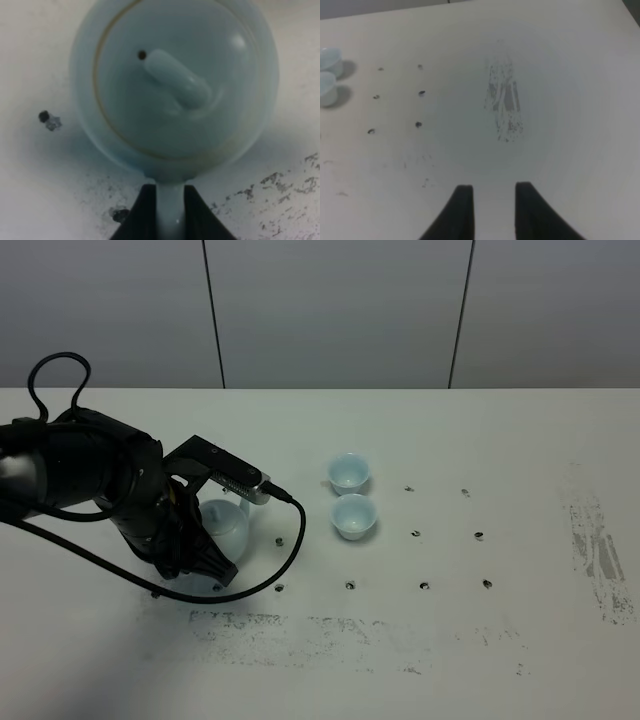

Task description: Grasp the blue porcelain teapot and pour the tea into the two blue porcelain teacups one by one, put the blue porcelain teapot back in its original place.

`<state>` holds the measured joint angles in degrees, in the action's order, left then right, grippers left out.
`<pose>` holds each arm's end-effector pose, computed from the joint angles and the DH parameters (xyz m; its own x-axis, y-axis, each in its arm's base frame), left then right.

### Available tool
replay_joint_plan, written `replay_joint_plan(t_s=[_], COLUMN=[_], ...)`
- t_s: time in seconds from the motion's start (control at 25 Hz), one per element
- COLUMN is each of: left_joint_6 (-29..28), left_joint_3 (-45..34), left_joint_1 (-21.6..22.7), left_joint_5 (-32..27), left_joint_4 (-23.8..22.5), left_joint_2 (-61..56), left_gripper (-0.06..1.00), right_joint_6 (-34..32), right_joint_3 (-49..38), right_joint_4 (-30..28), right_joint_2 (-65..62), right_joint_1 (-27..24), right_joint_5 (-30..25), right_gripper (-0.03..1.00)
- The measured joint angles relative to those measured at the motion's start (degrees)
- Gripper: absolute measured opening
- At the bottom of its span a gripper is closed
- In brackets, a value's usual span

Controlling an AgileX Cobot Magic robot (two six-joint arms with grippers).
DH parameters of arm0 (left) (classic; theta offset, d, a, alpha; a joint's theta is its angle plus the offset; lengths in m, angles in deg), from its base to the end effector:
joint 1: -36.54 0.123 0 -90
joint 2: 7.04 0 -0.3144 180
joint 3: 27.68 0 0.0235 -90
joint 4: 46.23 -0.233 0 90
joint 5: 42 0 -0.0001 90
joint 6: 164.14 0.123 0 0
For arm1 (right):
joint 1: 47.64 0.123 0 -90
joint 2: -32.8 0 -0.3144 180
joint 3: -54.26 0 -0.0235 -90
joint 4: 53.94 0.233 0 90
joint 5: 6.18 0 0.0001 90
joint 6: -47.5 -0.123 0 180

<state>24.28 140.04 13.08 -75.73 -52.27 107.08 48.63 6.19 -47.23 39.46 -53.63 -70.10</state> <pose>0.3440 -0.1415 0.1752 -0.7501 0.5786 -0.3201 0.5692 0.8114 0.1330 -0.0267 0.0158 0.2547 -0.4738 0.0817 -0.8768 0.0272 0.9966 0.0781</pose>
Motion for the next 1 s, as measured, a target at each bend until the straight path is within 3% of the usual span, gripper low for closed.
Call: replay_joint_plan(t_s=[0.36,1.0], left_joint_6=[0.3,10.8], left_joint_3=[0.0,6.6], left_joint_1=[0.1,-0.1], left_joint_5=[-0.1,-2.3], left_joint_4=[-0.5,1.0], left_joint_2=[-5.3,-8.4], left_gripper=[0.13,0.13], right_joint_6=[0.0,0.0], right_joint_3=[0.0,0.0], right_joint_4=[0.0,0.0], right_joint_2=[0.0,0.0], right_joint_1=[0.0,0.0], right_joint_5=[0.0,0.0], right_gripper=[0.22,0.22])
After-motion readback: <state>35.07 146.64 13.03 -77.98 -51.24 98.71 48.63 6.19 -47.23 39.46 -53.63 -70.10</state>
